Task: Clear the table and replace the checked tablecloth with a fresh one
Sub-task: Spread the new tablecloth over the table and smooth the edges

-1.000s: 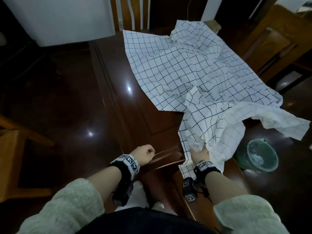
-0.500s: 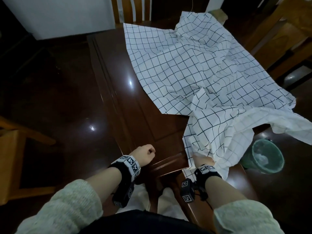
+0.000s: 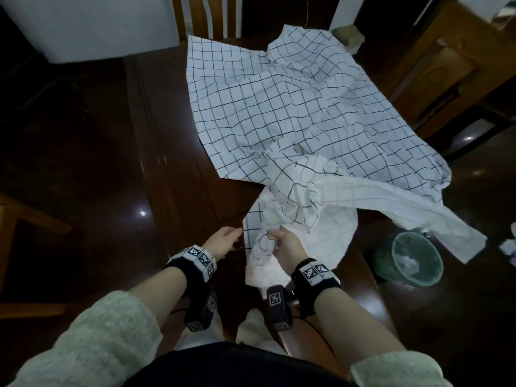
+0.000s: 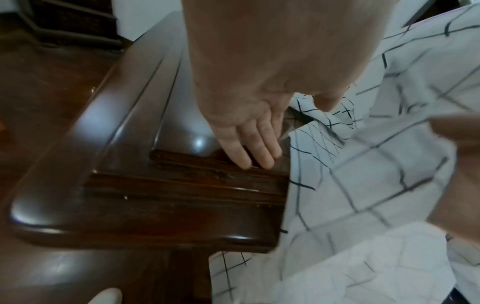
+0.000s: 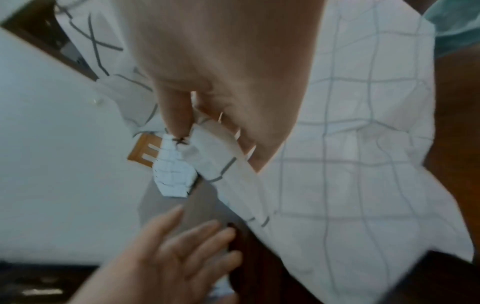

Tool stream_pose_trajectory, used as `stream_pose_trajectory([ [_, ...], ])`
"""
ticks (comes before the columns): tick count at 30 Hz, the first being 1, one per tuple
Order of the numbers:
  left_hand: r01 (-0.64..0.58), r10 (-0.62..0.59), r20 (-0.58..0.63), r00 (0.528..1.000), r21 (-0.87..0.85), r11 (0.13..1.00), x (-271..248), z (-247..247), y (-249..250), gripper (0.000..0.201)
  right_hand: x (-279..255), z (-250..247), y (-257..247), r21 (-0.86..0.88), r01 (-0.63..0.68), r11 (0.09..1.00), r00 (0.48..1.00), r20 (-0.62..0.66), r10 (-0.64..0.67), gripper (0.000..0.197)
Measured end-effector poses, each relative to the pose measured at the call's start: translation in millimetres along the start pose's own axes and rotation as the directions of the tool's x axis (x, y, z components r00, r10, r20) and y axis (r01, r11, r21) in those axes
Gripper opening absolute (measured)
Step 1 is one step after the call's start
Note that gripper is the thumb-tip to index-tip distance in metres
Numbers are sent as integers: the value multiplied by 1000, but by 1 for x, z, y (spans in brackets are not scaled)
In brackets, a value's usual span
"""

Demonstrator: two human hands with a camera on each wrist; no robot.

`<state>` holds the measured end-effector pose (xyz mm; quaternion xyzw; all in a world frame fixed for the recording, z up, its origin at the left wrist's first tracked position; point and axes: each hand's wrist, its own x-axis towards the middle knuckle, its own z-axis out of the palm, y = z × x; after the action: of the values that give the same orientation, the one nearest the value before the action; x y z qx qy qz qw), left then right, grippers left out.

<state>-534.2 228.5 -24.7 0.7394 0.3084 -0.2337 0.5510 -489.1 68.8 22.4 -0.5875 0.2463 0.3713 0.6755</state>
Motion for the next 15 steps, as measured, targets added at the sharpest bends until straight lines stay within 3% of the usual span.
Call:
stream_pose_trajectory([
  [2, -53, 54, -14, 998, 59, 997, 1, 5, 4, 49, -14, -3, -16, 212, -51, 976, 990, 137, 22, 36],
  [4, -81, 85, -17, 996, 148, 986, 1, 12, 6, 49, -27, -7, -30, 316, -79, 945, 973, 230, 5, 38],
  [8, 35, -29, -46, 999, 148, 988, 1, 25, 6, 62, -32, -17, -39, 351, -41, 935, 975, 217, -38, 37],
  [10, 38, -26, -62, 998, 195, 980, 2, 32, 7, 55, -23, -28, -34, 218, 2, 976, 990, 136, -32, 32],
  [12, 28, -3, -93, 996, 269, 963, 2, 35, 9, 37, -14, -44, -26, -52, 59, 997, 995, 79, -55, 28],
  [15, 31, 4, -111, 994, 304, 952, 7, 36, 8, 25, -5, -74, -17, -312, 88, 946, 995, -25, -101, 19],
])
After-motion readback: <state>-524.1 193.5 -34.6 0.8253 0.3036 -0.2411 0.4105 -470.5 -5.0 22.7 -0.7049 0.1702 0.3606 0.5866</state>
